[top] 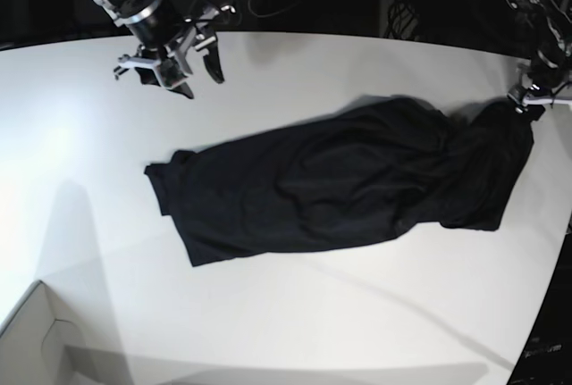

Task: Layout the t-shirt on the table in an organized manner, then fold the t-shirt properly
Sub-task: 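Grasp the bunched end of the black t-shirt with the left gripper, then lower the right gripper and grasp the opposite end of the shirt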

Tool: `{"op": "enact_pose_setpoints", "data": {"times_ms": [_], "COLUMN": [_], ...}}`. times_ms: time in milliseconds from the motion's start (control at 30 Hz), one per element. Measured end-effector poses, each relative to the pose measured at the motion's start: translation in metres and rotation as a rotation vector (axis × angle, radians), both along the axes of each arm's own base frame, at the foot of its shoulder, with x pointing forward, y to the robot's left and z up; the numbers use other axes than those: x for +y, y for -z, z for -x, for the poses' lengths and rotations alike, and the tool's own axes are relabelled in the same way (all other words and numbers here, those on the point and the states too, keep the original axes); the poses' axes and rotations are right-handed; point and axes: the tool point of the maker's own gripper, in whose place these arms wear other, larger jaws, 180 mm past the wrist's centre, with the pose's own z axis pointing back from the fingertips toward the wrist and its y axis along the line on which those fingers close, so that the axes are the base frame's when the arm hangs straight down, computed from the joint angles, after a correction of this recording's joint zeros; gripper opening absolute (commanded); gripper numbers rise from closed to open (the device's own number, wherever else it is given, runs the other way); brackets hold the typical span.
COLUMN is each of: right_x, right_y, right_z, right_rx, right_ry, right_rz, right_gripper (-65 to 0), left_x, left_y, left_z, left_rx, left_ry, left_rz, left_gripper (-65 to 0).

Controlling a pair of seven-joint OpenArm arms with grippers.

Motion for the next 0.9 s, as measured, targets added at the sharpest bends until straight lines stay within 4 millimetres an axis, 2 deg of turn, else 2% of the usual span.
{"op": "enact_pose_setpoints", "data": {"times_ms": [100,367,400,533,567,767,900], "right_x": [-0.002,-0.002,-0.002,-0.002,-0.003,0.002,0.002], "right_y": [0.004,0.003,0.002,-0.002,-0.003,-0.031,-0.034], "right_z": [0.001,-0.001,-0.003,-0.01,-0.013,-0.054,-0.06], "right_rx": [0.023,0.019,0.013,-0.009,-0.017,-0.147,-0.157], "right_ry": [0.019,0.017,0.017,0.014,0.013,0.004,0.007], "right_rz": [0.013,0.014,0.014,0.015,0.017,0.006,0.006], "right_gripper": [-34.8,-34.8,-34.8,-34.8,-34.8,-34.7,-34.7], "left_x": [-0.006,-0.003,-0.003,-0.003,-0.003,-0.001,-0.001], "left_y": [0.005,0.005,0.005,0.007,0.007,0.007,0.007], "left_z": [-0.013,-0.013,-0.013,-0.011,-0.011,-0.01,-0.009], "left_rx": [0.0,0.002,0.002,0.012,0.011,0.014,0.017], "left_ry": [0.015,0.009,0.009,0.008,0.007,0.007,0.007], "left_rz": [0.012,0.0,0.001,0.006,0.006,0.002,0.001], "left_gripper": [-20.9,-22.9,-25.5,-45.4,-47.8,-44.7,-45.2]}}
